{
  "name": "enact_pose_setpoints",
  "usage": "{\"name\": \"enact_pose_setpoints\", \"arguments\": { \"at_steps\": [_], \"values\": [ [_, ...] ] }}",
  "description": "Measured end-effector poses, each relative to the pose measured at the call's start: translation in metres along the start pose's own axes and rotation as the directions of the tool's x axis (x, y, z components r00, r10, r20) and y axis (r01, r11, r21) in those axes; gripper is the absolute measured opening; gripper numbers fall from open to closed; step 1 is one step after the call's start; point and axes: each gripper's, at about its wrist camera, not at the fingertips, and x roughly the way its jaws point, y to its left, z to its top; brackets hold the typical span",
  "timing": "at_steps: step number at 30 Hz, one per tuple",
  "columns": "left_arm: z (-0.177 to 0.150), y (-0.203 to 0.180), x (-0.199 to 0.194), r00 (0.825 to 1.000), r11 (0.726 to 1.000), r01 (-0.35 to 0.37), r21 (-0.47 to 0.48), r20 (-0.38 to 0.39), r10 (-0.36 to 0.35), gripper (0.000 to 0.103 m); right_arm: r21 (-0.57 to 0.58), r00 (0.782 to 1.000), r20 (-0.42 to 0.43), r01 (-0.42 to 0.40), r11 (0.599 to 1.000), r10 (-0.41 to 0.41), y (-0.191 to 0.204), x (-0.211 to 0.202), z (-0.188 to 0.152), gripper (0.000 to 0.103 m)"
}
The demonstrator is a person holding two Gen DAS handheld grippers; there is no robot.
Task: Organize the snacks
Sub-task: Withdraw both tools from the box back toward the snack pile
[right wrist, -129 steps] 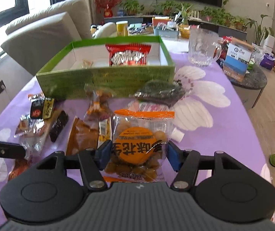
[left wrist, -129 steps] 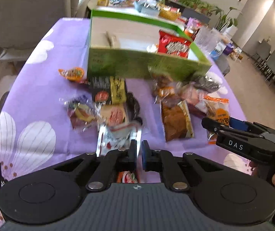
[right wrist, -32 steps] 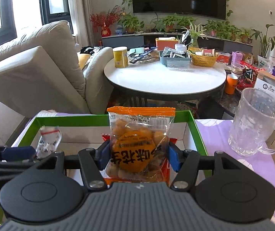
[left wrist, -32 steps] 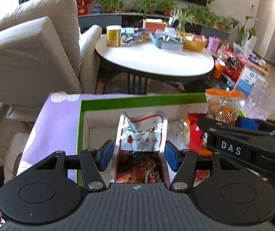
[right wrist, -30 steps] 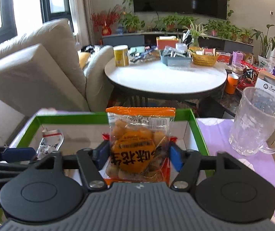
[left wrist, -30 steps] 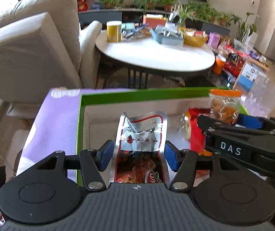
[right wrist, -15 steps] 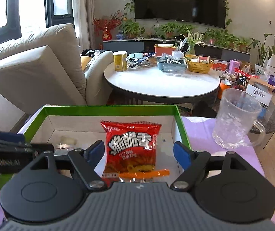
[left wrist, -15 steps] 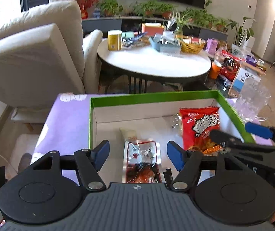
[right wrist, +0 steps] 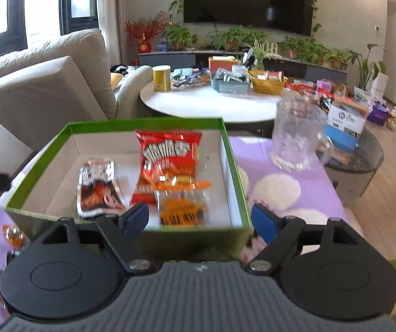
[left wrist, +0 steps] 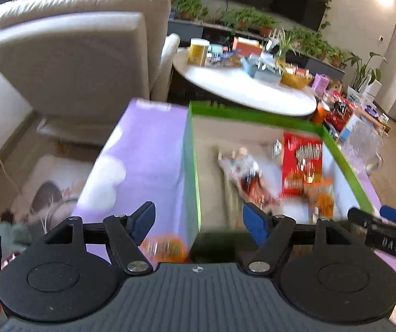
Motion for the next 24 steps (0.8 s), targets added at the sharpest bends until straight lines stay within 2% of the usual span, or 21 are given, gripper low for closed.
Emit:
{"name": "enact_pose_setpoints", "arguments": {
  "at_steps": [8, 12, 17, 19, 21, 22, 24],
  "values": [
    [-0.057, 0.008, -0.011, 0.995, 0.999, 0.006, 0.042, -0.103, -0.002, 0.067, 0.015, 0.999, -0.046, 0.013, 1.0, -0.013, -0.007, -0.012, -0.023, 0.084],
    [-0.07, 0.013, -0.006, 0.988, 1.0, -0.009, 0.02, -0.151, 0.012, 0.067, 0.017, 0.998, -0.049, 0.026, 1.0, -0.025, -0.011, -0.019, -0.032, 0.084],
    [-0.072, 0.007, 0.003, 0.989, 0.999, -0.04, -0.005, -0.145, 0.039, 0.067, 0.023, 0.998, -0.06, 0.02, 1.0, -0.018, -0.011, -0.025, -0.038, 0.084],
    [-0.072, 0.003, 0.011, 0.987, 0.999, -0.032, 0.009, -0.159, 0.033, 0.067, 0.012, 0.998, -0.059, 0.011, 1.0, -0.011, -0.009, -0.03, -0.043, 0.084],
    [-0.075, 0.002, 0.019, 0.983, 0.998, -0.057, -0.002, -0.176, 0.055, 0.068, -0.008, 0.998, -0.059, 0.005, 1.0, -0.006, -0.007, -0.034, -0.047, 0.084],
    [-0.077, 0.003, 0.018, 0.987, 0.999, -0.054, -0.006, -0.151, 0.053, 0.067, -0.016, 0.998, -0.061, 0.001, 1.0, -0.002, -0.006, -0.036, -0.05, 0.084],
    [-0.079, 0.003, 0.017, 0.991, 0.999, -0.037, 0.003, -0.132, 0.037, 0.056, -0.022, 0.997, -0.071, -0.023, 0.999, 0.022, -0.004, -0.04, -0.056, 0.084]
  ]
}}
